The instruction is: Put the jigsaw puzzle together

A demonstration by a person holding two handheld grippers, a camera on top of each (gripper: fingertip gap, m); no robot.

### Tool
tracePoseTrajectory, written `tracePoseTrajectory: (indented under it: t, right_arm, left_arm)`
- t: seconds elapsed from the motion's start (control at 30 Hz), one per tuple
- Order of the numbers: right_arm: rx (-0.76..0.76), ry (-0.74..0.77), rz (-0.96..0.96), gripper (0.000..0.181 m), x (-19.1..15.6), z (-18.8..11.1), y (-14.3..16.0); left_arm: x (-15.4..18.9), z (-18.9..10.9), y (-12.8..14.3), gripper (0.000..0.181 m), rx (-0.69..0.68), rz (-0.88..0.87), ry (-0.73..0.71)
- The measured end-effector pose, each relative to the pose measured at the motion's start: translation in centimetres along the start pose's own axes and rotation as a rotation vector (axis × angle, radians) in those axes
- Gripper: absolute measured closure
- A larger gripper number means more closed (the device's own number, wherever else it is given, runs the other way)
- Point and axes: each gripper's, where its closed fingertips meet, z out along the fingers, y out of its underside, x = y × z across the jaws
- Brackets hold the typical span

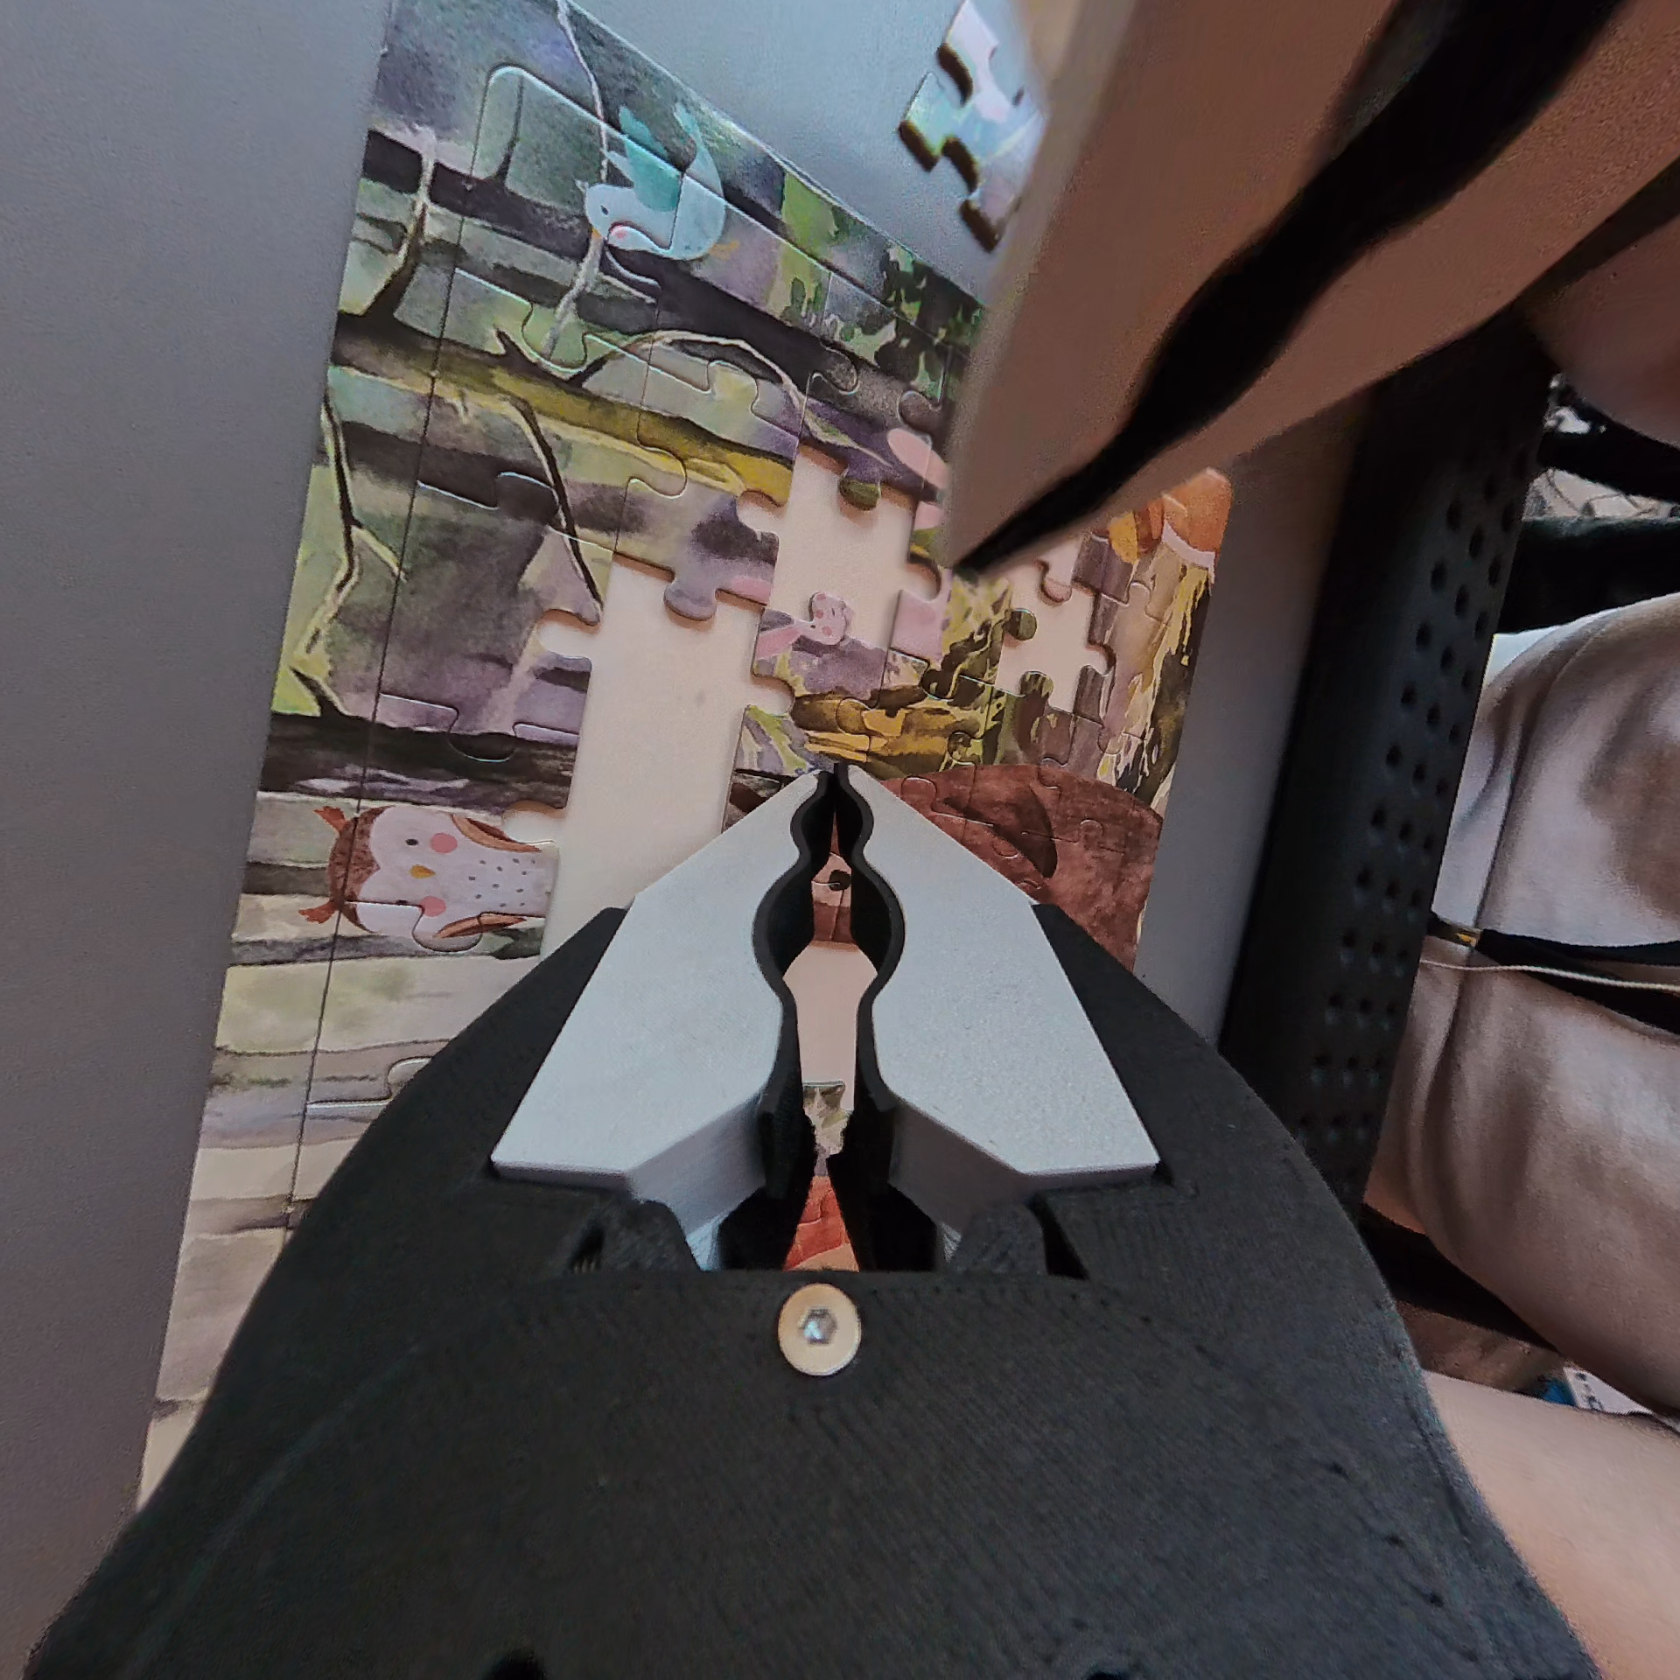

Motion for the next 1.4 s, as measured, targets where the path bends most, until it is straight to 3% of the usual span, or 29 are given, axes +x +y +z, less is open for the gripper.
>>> tracePoseTrajectory:
  t: [0.1,0.2,0.27,0.4,0.57,0.67,0.83,1.07,1.2,1.4]
  right_arm:
    - [0.098,0.197,0.006,0.181,2.0,-7.7,-2.8]
    - [0.050,0.554,-0.022,0.172,3.8,-17.2,-2.2]
    - [0.003,0.680,0.037,0.165,4.0,-22.0,0.1]
    - [-0.177,0.721,0.271,0.156,4.0,-26.6,9.4]
    - [-0.355,0.660,0.425,0.154,2.1,-27.0,19.5]
    - [-0.353,0.629,0.481,0.154,1.5,-25.6,22.5]
    - [-0.308,0.605,0.531,0.154,1.9,-23.1,24.9]
    - [-0.323,0.640,0.544,0.154,2.3,-22.8,26.9]
    - [-0.314,0.645,0.605,0.153,1.7,-24.4,28.8]
    - [-0.222,0.586,0.725,0.136,-0.7,-27.1,31.8]
  left_arm:
    - [0.6,-0.7,-0.6,0.181,0.046,0.027,0.018]
    - [1.5,-2.8,-2.0,0.181,0.152,0.031,0.047]
    - [1.5,-4.4,-2.2,0.181,0.196,0.034,0.022]
    - [1.5,-7.2,-2.1,0.181,0.269,0.037,-0.022]
    - [1.4,-9.5,-1.9,0.181,0.334,0.002,-0.052]
    - [1.4,-10.2,-1.8,0.181,0.352,-0.004,-0.062]
    - [1.2,-10.5,-1.5,0.181,0.352,-0.014,-0.079]
    - [0.7,-9.8,-1.1,0.181,0.324,-0.040,-0.075]
    - [0.5,-9.6,-0.9,0.181,0.315,-0.048,-0.074]
    - [0.4,-9.4,-0.9,0.181,0.308,-0.056,-0.068]
